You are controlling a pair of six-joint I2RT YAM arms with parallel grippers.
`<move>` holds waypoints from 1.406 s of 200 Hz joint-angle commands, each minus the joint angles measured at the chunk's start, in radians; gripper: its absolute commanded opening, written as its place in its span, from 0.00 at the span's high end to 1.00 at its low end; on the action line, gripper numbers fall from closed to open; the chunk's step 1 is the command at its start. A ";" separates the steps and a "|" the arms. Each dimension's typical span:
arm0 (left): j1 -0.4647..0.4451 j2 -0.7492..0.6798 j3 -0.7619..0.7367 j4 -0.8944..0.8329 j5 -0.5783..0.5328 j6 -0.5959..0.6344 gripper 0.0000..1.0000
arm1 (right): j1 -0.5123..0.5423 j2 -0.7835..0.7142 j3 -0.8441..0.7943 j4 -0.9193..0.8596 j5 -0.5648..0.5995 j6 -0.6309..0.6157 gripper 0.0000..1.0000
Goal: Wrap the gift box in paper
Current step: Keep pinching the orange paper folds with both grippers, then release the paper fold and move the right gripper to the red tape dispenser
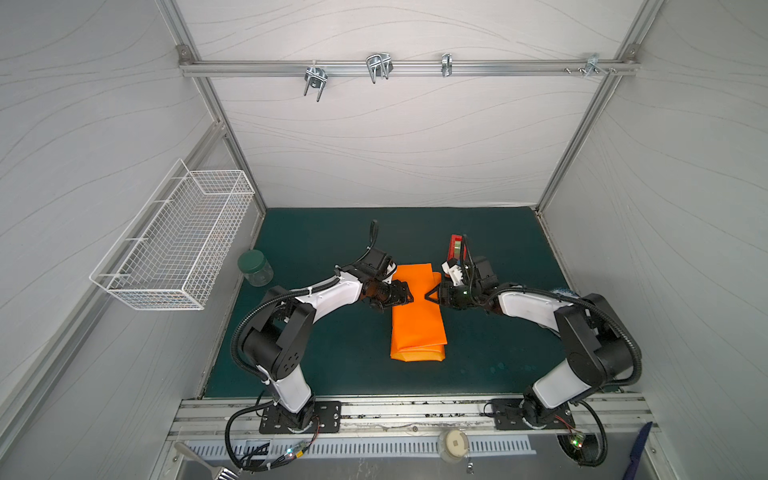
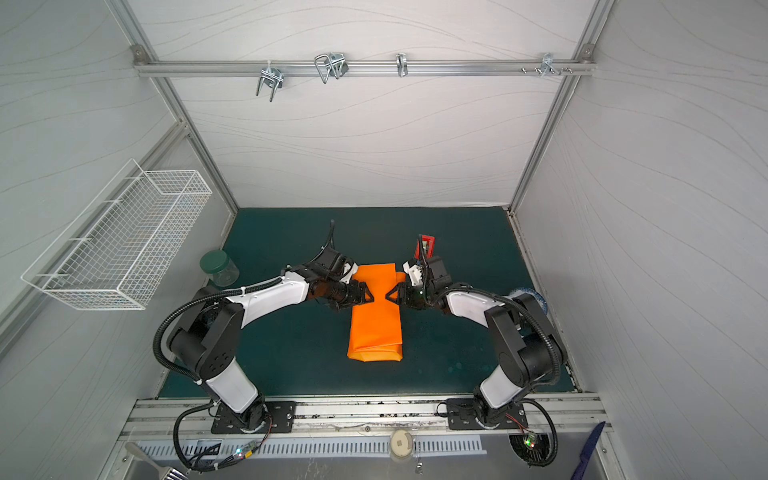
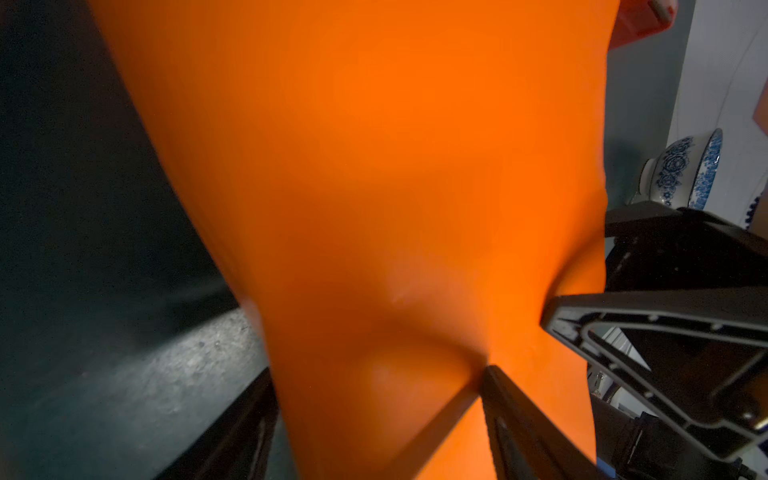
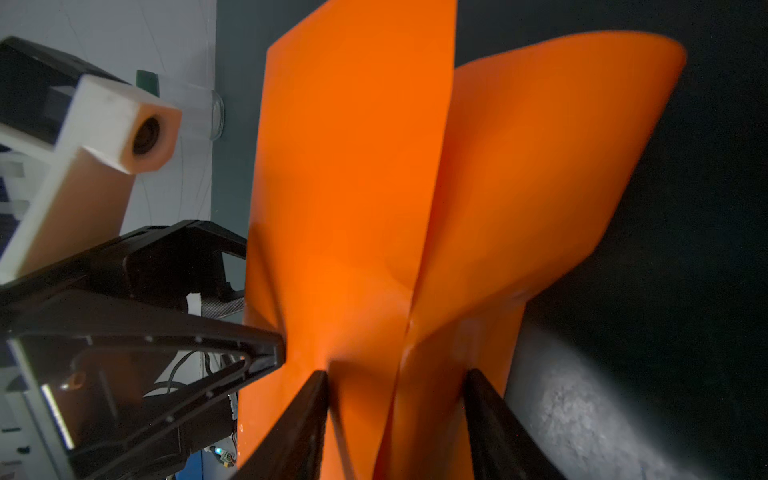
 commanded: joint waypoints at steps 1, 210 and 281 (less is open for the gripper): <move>0.007 -0.012 -0.016 0.012 0.014 -0.047 0.21 | 0.005 0.027 -0.082 -0.109 0.051 -0.022 0.47; 0.020 -0.063 -0.019 -0.058 0.047 -0.035 0.22 | 0.006 0.009 -0.205 0.033 0.034 0.119 0.60; 0.020 -0.007 -0.026 -0.055 0.067 -0.013 0.25 | 0.005 0.009 -0.209 0.041 0.037 0.120 0.61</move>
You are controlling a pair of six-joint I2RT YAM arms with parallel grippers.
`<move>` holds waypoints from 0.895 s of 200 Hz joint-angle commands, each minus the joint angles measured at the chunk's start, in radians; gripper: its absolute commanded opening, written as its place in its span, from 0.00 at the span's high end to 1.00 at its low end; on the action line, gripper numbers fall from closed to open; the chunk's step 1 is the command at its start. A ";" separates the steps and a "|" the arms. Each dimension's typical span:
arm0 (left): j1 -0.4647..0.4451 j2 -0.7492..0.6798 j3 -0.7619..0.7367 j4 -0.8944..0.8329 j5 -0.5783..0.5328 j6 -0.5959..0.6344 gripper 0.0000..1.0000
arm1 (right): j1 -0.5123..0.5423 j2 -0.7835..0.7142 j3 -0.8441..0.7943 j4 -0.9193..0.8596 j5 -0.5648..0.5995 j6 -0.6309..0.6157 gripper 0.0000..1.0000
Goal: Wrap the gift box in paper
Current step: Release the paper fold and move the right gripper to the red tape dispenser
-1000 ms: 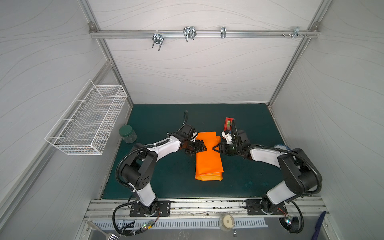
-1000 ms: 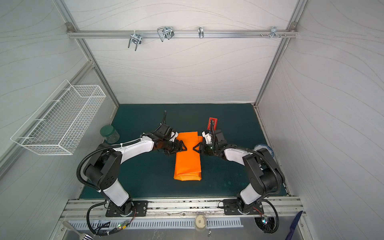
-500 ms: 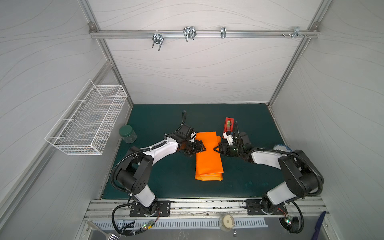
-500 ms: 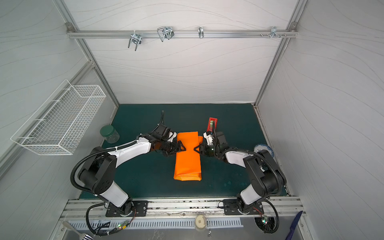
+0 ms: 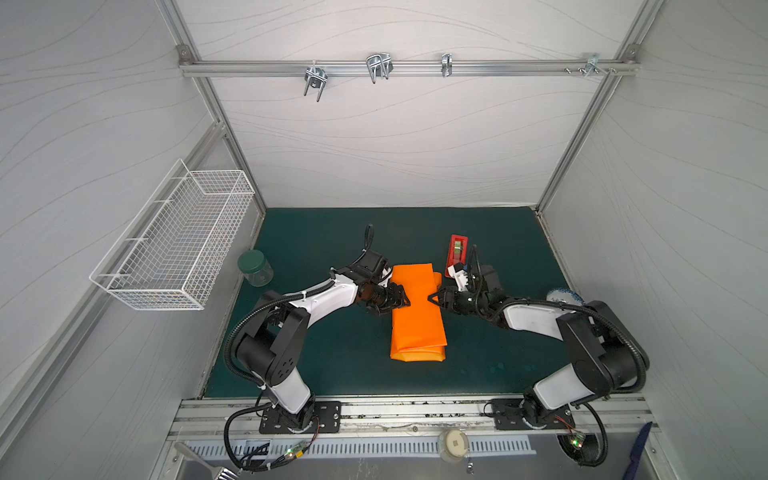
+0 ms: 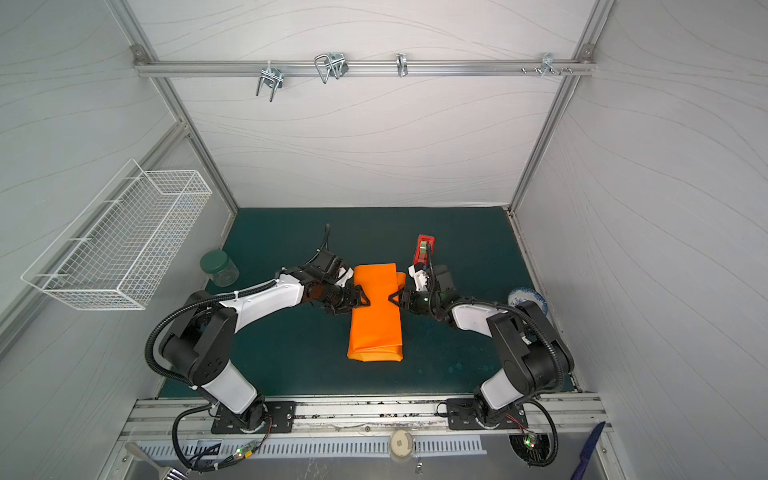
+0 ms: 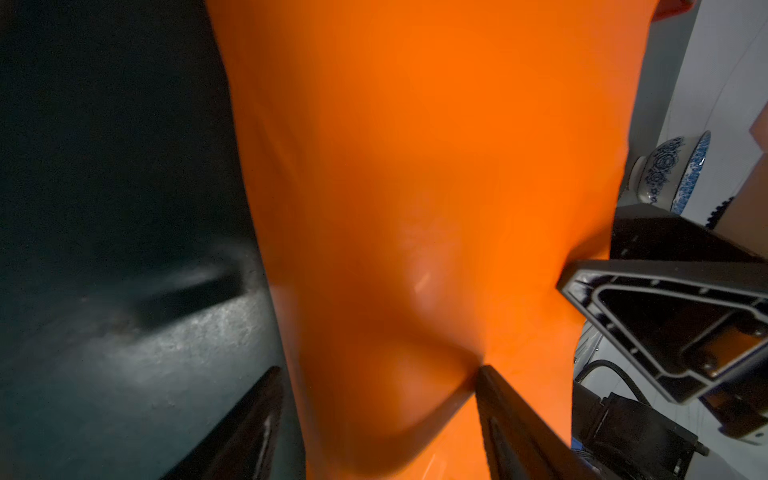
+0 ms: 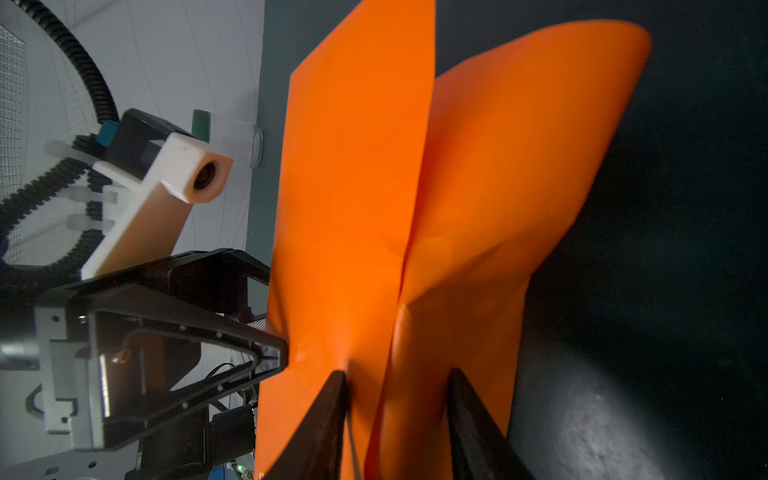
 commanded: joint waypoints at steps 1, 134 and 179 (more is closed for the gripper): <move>0.003 0.032 0.007 -0.005 0.004 0.026 0.25 | 0.013 0.055 -0.059 -0.202 0.056 -0.003 0.61; -0.004 0.080 -0.081 -0.019 -0.076 0.048 0.34 | -0.076 -0.076 0.128 -0.408 0.008 -0.093 0.38; -0.007 0.085 -0.084 -0.030 -0.100 0.055 0.35 | -0.140 -0.171 0.186 -0.505 0.062 -0.135 0.30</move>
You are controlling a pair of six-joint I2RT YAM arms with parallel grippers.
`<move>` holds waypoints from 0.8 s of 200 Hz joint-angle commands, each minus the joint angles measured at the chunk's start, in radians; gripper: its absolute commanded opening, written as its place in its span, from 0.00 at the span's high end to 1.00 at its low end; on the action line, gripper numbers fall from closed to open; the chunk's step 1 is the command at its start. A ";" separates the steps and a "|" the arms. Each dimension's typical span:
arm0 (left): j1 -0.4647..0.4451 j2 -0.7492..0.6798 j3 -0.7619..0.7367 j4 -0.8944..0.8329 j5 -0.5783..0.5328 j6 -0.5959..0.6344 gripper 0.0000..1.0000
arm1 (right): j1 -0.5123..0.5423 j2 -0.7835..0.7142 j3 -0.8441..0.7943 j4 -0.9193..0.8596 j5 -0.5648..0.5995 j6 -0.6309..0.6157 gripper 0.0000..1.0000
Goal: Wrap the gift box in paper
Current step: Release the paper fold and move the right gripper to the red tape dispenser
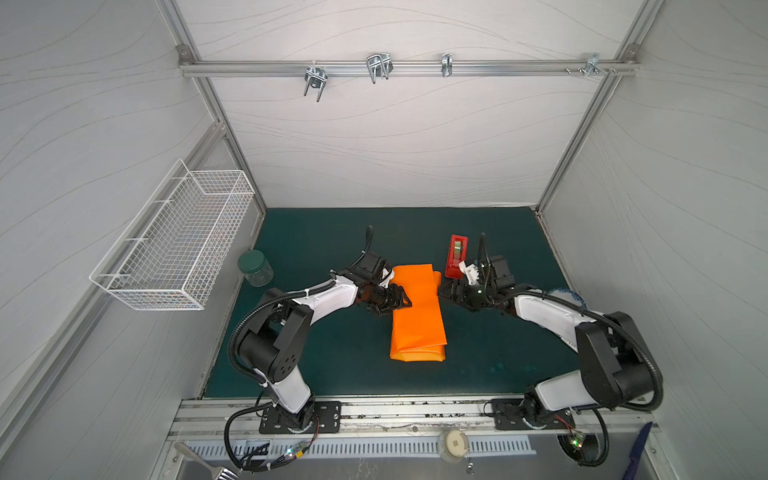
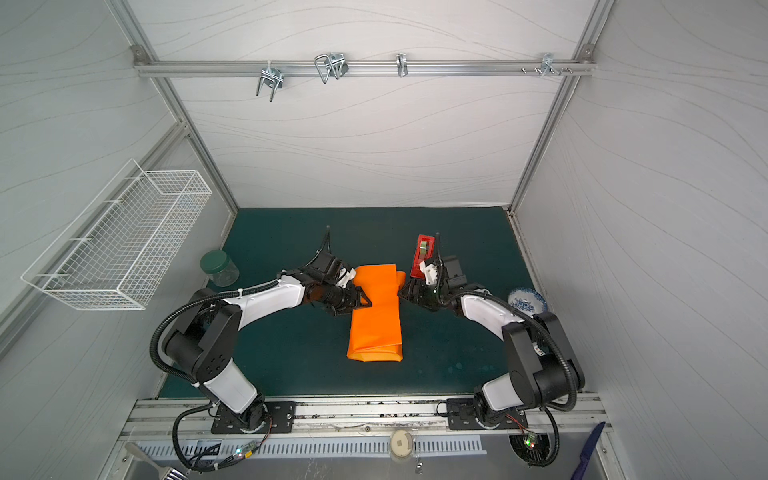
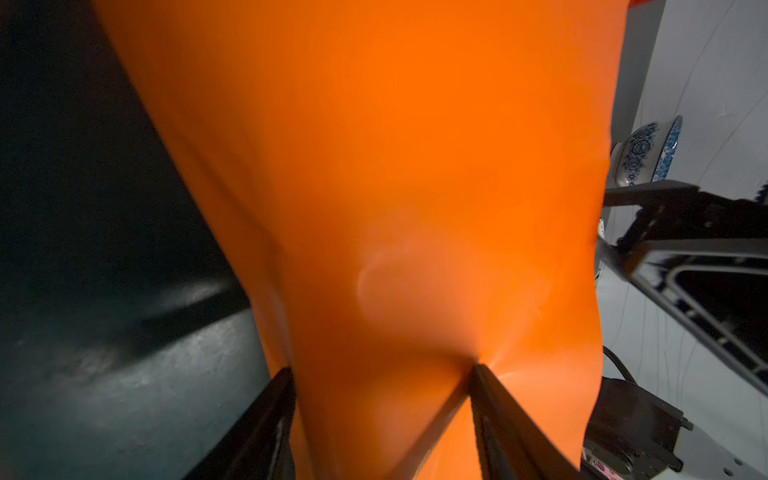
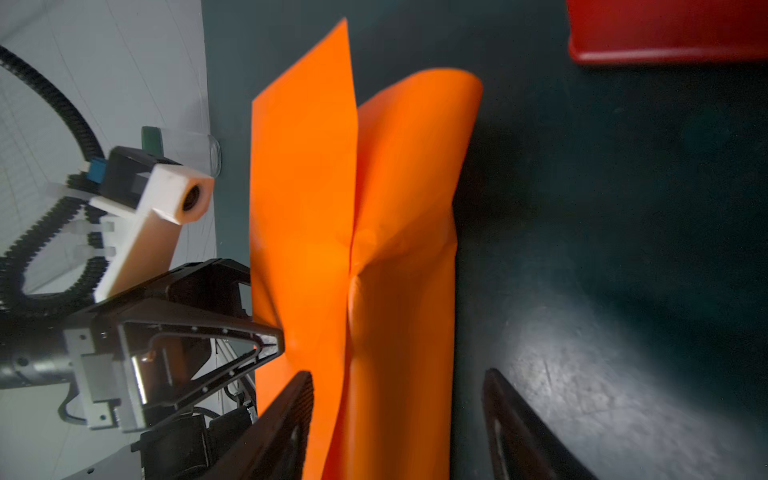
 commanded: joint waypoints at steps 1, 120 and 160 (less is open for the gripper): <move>-0.016 0.065 -0.055 -0.101 -0.145 0.035 0.35 | -0.028 -0.057 0.035 -0.103 0.042 -0.044 0.29; -0.017 0.061 -0.060 -0.095 -0.179 0.038 0.36 | -0.189 0.178 0.280 -0.110 0.090 -0.056 0.34; -0.017 0.060 -0.058 -0.092 -0.177 0.039 0.36 | -0.197 0.324 0.407 -0.143 0.051 -0.085 0.43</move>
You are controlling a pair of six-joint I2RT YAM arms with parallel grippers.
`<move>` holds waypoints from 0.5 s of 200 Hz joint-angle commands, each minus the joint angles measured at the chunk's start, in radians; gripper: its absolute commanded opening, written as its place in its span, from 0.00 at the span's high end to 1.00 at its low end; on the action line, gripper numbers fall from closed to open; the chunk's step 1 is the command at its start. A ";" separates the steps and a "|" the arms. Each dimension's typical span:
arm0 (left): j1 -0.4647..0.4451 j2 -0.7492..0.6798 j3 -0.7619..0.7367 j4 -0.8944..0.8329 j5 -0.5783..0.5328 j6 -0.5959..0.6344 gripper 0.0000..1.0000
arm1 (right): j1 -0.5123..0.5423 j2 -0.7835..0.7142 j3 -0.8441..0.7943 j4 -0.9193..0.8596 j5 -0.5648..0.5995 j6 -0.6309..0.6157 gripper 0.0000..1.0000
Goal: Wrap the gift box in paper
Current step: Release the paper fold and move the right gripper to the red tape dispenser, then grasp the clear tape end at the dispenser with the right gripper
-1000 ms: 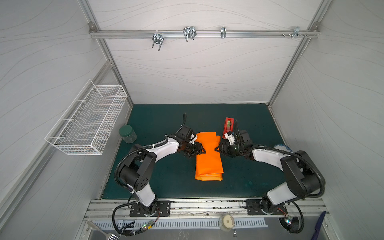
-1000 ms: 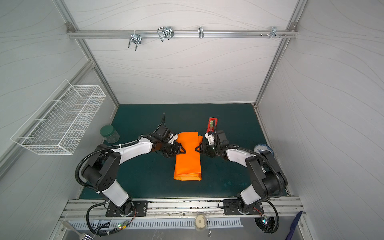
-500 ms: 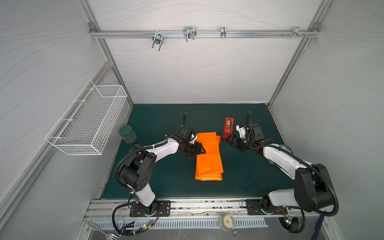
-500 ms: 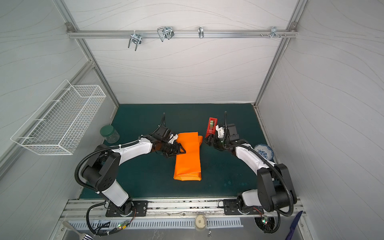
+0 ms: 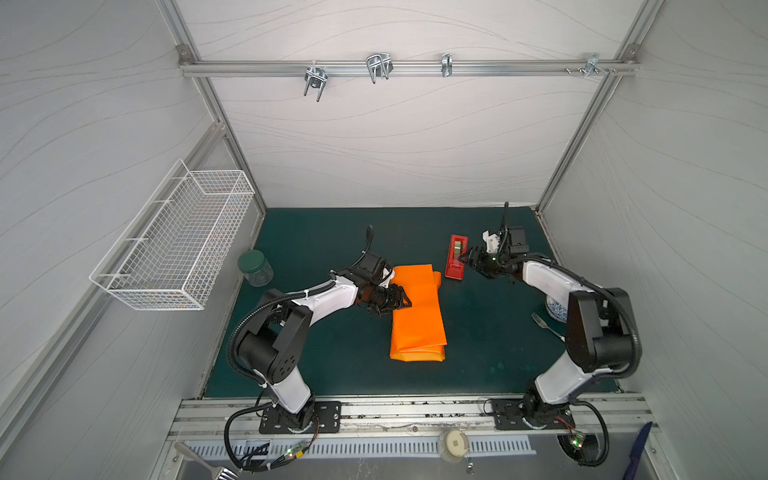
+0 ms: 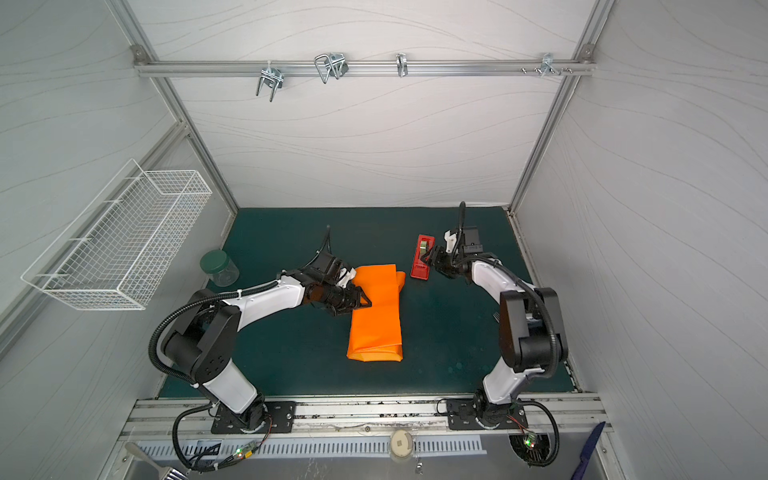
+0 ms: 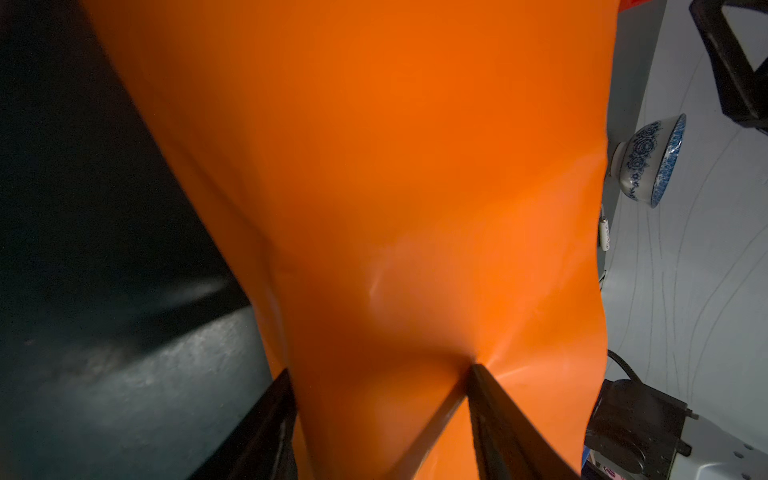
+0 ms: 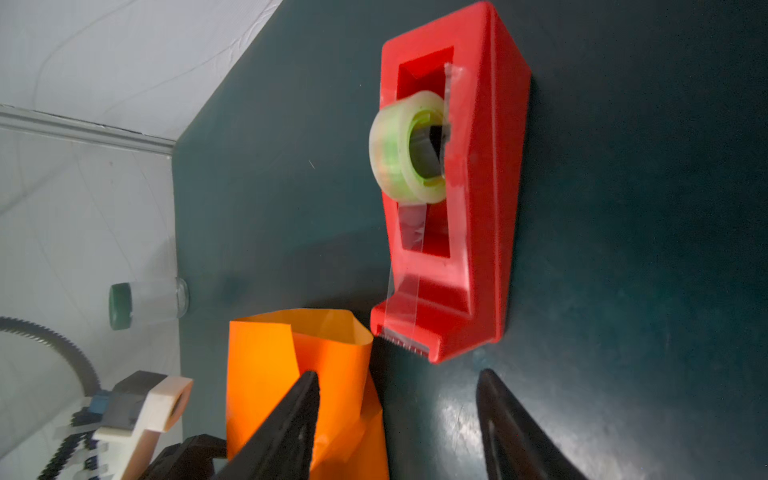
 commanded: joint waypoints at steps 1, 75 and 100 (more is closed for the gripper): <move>-0.013 0.066 -0.056 -0.094 -0.160 0.031 0.36 | -0.008 0.066 0.069 -0.047 -0.048 -0.032 0.44; -0.013 0.063 -0.056 -0.095 -0.160 0.031 0.36 | -0.015 0.186 0.143 -0.037 -0.097 -0.017 0.50; -0.013 0.066 -0.056 -0.094 -0.157 0.030 0.37 | -0.022 0.207 0.139 -0.003 -0.144 0.008 0.54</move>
